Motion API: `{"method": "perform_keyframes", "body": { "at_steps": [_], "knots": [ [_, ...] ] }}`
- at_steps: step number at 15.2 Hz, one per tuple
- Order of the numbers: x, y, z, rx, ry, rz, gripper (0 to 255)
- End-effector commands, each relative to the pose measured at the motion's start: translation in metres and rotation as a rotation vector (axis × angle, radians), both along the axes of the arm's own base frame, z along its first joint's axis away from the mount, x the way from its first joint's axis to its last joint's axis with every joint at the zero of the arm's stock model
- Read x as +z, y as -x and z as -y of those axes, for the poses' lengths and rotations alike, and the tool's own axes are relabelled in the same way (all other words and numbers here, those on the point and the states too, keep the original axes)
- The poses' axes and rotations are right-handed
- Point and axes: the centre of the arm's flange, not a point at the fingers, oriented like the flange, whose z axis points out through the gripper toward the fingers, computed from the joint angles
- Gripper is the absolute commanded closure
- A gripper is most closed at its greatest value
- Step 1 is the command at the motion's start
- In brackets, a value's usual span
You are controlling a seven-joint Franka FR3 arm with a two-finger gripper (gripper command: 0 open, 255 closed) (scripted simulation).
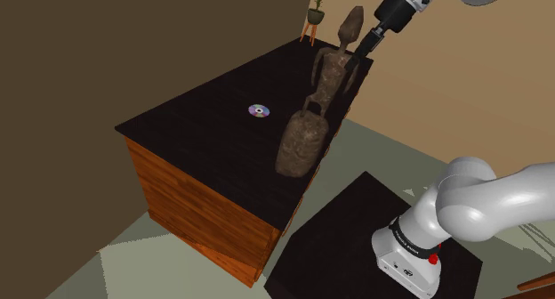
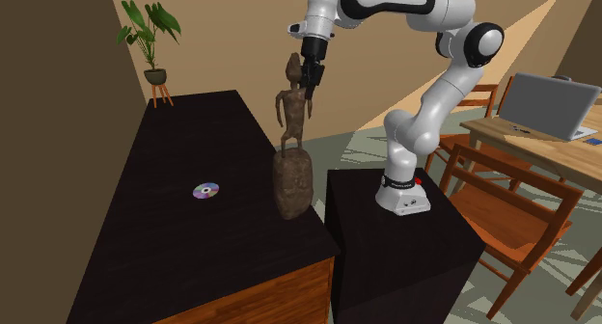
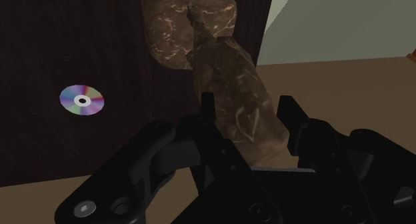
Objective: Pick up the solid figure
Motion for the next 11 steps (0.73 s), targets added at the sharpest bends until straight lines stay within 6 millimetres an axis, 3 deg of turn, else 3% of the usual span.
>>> {"method": "perform_keyframes", "body": {
  "at_steps": [1, 11],
  "knots": [
    [0.004, 0.000, 0.000, 0.000, 0.000, -0.002, 255],
    [0.057, 0.000, 0.000, 0.000, 0.000, -0.002, 255]
  ]
}}
